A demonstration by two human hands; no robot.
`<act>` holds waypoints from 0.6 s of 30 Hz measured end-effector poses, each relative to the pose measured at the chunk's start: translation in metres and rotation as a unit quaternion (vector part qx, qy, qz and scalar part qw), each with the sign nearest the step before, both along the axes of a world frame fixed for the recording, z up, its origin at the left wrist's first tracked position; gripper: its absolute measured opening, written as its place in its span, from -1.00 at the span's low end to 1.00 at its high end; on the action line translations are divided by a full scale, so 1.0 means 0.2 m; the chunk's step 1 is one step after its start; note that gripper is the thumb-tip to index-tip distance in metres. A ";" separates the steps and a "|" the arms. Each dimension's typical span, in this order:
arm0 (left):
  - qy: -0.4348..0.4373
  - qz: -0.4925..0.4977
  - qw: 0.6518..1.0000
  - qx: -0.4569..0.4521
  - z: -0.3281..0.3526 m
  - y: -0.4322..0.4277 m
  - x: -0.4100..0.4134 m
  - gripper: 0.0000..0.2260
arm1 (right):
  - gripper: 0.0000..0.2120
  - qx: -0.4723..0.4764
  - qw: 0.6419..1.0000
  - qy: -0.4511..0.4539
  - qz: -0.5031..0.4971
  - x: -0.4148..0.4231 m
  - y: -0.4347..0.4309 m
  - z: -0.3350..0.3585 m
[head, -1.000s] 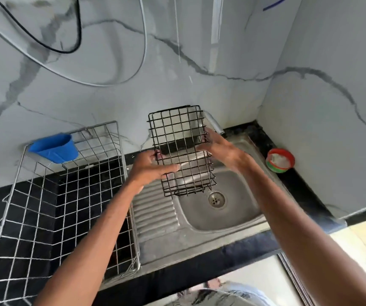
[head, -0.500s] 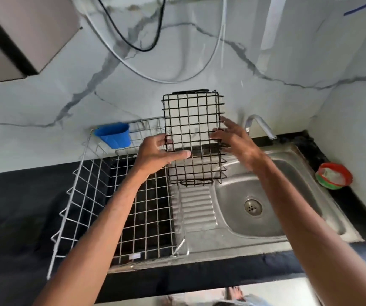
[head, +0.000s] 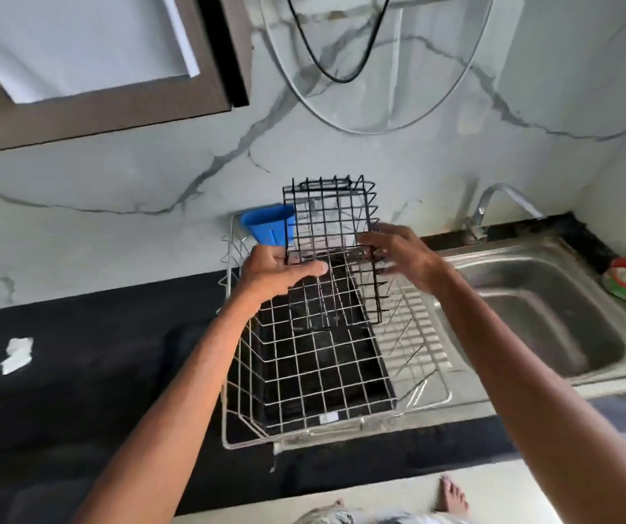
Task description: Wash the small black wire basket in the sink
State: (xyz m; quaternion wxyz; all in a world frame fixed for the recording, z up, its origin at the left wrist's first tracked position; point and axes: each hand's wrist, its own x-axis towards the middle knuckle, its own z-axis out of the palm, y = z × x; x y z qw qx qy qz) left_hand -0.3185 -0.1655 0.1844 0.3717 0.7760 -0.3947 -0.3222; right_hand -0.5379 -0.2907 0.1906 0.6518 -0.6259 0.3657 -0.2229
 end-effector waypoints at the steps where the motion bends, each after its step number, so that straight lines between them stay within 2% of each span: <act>1: 0.014 0.008 1.000 0.021 -0.04 0.02 0.02 -0.21 | -0.43 0.004 1.000 0.010 0.008 0.04 0.01 -0.05; 3: 0.027 0.023 0.997 0.063 -0.13 0.05 0.08 -0.51 | -0.61 0.008 0.999 0.039 0.019 0.12 0.02 -0.16; 4: 0.027 0.028 0.996 0.081 -0.19 0.06 0.10 -0.56 | -0.64 0.008 0.998 0.060 0.021 0.15 0.03 -0.21; 8: 0.043 0.029 0.988 0.144 -0.39 0.04 0.17 -0.52 | -0.59 0.030 0.993 0.117 -0.013 0.25 0.08 -0.40; 12: 0.099 0.038 0.980 0.171 -0.55 0.01 0.20 -0.33 | -0.51 0.005 0.977 0.214 0.013 0.39 0.04 -0.55; 15: 0.133 0.055 0.974 0.177 -0.61 -0.02 0.22 -0.27 | -0.77 -0.020 0.966 0.259 -0.003 0.44 0.01 -0.62; 18: 0.133 0.058 0.973 0.177 -0.65 -0.03 0.20 -0.30 | -0.83 0.005 0.963 0.269 -0.021 0.46 0.01 -0.69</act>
